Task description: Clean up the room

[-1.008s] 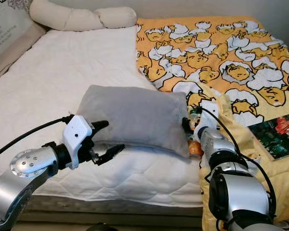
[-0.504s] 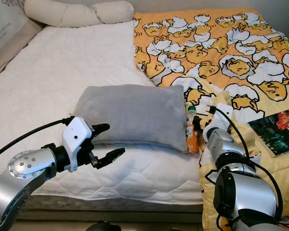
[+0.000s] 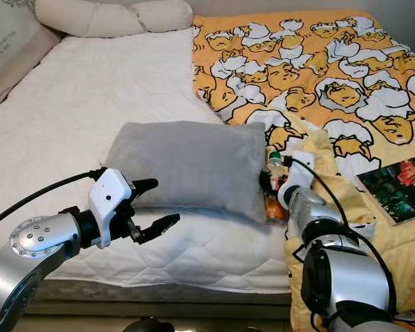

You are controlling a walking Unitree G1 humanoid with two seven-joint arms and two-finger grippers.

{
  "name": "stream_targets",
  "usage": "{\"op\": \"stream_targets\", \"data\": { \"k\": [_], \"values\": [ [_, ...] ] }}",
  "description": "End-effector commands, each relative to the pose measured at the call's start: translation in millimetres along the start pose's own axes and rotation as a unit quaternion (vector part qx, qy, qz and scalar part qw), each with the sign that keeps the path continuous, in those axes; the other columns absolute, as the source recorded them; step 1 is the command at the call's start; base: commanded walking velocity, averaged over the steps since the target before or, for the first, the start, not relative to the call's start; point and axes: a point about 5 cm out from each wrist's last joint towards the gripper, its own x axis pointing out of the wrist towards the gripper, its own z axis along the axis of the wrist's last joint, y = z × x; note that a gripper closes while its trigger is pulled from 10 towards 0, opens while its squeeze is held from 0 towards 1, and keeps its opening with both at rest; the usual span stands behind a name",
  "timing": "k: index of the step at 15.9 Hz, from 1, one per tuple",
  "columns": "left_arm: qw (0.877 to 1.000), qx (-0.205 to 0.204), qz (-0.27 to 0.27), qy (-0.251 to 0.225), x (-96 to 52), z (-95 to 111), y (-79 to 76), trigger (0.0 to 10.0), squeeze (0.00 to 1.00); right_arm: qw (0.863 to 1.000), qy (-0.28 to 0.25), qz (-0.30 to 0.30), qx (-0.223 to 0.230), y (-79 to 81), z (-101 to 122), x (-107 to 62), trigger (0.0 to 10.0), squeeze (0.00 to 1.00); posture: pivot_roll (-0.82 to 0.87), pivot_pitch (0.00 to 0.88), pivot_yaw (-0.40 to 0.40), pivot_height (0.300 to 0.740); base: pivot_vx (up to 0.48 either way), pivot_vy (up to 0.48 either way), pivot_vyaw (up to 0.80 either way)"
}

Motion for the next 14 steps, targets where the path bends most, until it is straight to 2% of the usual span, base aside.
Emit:
{"op": "stream_targets", "data": {
  "k": [1,2,6,10,12,14],
  "values": [
    [1.000,0.006,-0.001,0.006,-1.9,0.8,0.2,10.0,0.00,1.000,0.030,-0.001,0.000,5.8,-12.8,1.7,1.0,0.00,0.08,0.085,0.098,0.740,0.000,0.000,0.00],
    [1.000,0.006,-0.001,0.008,-2.2,0.2,-0.1,10.0,0.00,0.999,0.034,0.007,0.003,8.4,-15.5,2.1,0.0,0.00,0.09,0.088,0.098,0.740,0.000,0.000,0.00],
    [1.000,0.005,-0.001,0.013,-4.2,-0.7,-0.7,10.0,0.00,0.998,0.040,0.047,-0.031,20.8,-19.2,4.0,0.0,0.00,0.10,0.099,0.095,0.740,0.000,0.000,0.00],
    [1.000,0.002,0.002,0.015,-4.2,-1.8,-1.1,10.0,0.00,0.995,0.050,0.057,-0.072,23.4,-22.6,4.2,0.0,0.00,0.10,0.097,0.089,0.740,0.000,0.000,0.00],
    [1.000,0.002,0.003,0.015,-3.6,-2.3,-1.4,10.0,0.00,0.995,0.048,0.053,-0.073,22.3,-23.8,4.0,0.0,0.00,0.10,0.089,0.086,0.740,0.000,0.000,0.00],
    [1.000,0.001,0.014,0.009,-1.3,-2.0,0.7,10.0,0.00,0.999,0.008,0.032,-0.024,13.2,-16.2,2.7,0.0,0.00,0.08,0.056,0.070,0.740,0.000,0.000,0.00]
  ]
}}
